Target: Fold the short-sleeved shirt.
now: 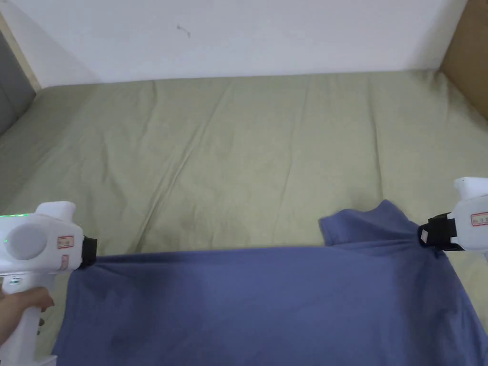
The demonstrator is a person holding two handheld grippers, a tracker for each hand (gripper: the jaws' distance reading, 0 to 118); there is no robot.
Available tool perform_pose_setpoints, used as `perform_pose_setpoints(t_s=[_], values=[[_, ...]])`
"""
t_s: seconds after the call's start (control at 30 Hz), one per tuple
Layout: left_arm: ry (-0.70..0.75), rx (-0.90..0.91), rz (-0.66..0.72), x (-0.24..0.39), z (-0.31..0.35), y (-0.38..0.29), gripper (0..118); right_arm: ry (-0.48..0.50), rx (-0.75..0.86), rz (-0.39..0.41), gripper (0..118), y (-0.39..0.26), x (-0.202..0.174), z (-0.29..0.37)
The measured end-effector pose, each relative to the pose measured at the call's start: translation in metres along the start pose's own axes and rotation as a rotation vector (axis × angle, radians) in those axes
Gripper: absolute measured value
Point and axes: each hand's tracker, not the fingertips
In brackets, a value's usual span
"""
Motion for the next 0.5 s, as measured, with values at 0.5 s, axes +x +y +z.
perform_pose_setpoints(t_s=[0.5], values=[[-0.066,0.080,-0.017,-0.035,0.155,-0.130,1,0.065,0.041,-0.026,0,-0.156,-0.003,0.152]])
